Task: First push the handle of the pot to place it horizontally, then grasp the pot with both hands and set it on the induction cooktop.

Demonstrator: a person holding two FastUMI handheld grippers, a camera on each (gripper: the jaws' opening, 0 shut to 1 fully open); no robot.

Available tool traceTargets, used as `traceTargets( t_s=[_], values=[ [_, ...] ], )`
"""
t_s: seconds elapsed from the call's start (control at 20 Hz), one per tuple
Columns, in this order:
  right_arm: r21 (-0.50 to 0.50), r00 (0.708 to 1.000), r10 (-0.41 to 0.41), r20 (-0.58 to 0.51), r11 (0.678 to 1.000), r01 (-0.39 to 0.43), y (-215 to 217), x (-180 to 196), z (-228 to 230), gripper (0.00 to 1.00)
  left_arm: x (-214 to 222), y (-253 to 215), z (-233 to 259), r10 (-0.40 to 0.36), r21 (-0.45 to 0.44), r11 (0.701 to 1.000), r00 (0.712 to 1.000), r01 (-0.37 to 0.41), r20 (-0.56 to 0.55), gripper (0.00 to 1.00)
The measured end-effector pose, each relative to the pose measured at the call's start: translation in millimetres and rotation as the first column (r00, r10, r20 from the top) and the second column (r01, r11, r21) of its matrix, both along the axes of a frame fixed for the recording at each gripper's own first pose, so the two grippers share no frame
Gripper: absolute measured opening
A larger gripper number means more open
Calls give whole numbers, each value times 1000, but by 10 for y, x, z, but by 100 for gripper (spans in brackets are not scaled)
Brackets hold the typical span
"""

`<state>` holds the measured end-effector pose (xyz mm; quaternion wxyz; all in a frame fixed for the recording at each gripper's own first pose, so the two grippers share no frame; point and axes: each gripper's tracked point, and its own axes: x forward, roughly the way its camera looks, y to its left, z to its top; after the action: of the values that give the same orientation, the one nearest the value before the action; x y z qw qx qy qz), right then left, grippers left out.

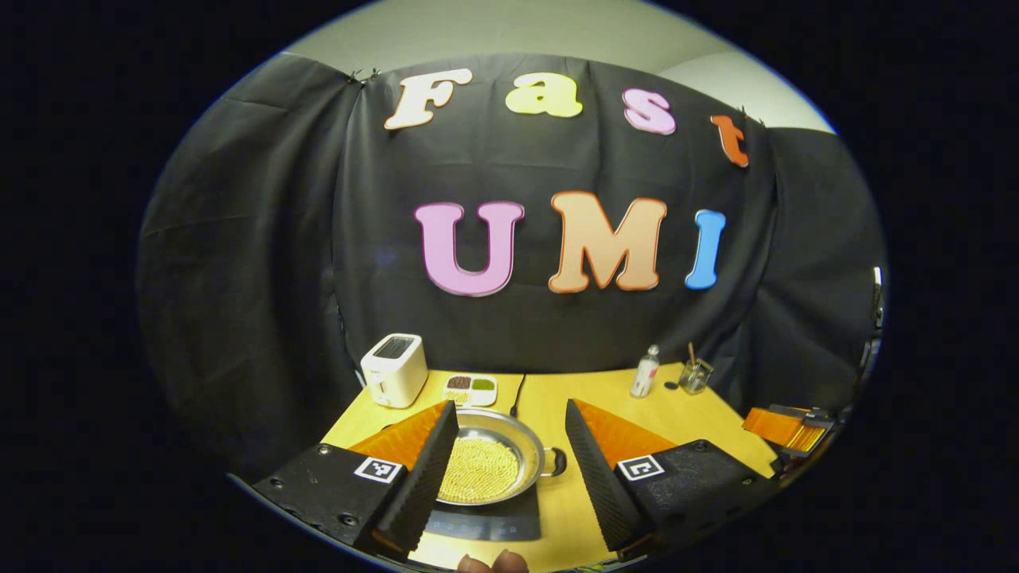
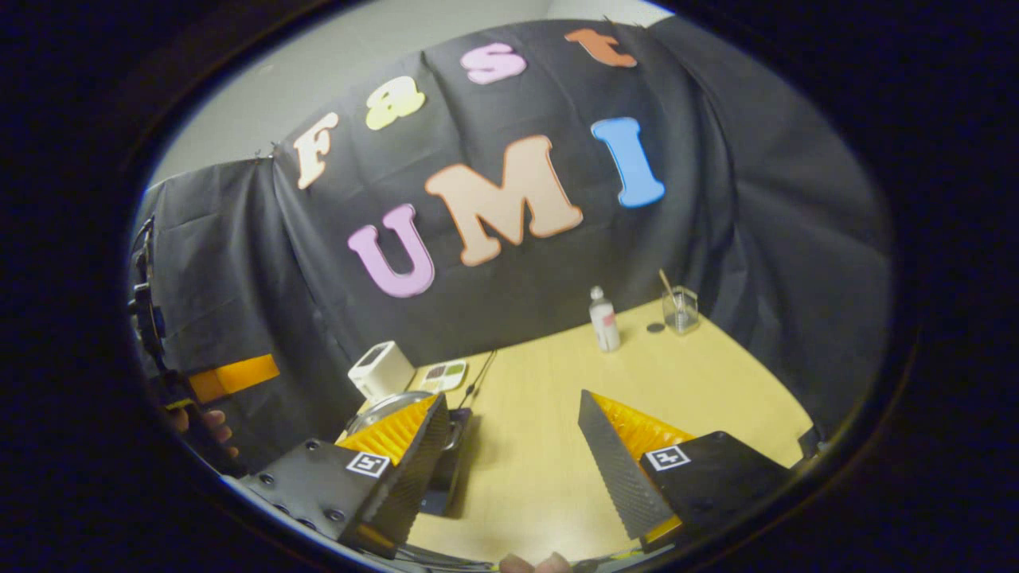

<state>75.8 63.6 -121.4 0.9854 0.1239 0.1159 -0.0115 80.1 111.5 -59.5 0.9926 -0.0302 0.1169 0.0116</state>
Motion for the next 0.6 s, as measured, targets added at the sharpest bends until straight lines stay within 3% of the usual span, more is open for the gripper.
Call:
traceTargets(
  t_s=[0.2,0.3,0.35,0.4,0.6],
  values=[
    [-193,979,71,190,981,-34,339,-84,763,92,-324,125,690,9,86,996,981,-26,196,82],
    [-277,966,127,227,959,-61,622,-196,1006,96,-520,107,856,-2,103,994,964,-27,267,82],
    [-298,961,143,238,952,-67,746,-263,1088,100,-631,92,869,-6,105,994,958,-25,286,82],
    [-303,956,157,248,950,-77,876,-340,1159,93,-715,61,856,-21,105,994,959,-10,284,82],
    [-309,949,150,278,949,-59,1050,-654,1312,94,-998,34,736,-35,61,998,968,20,248,82]
  ],
)
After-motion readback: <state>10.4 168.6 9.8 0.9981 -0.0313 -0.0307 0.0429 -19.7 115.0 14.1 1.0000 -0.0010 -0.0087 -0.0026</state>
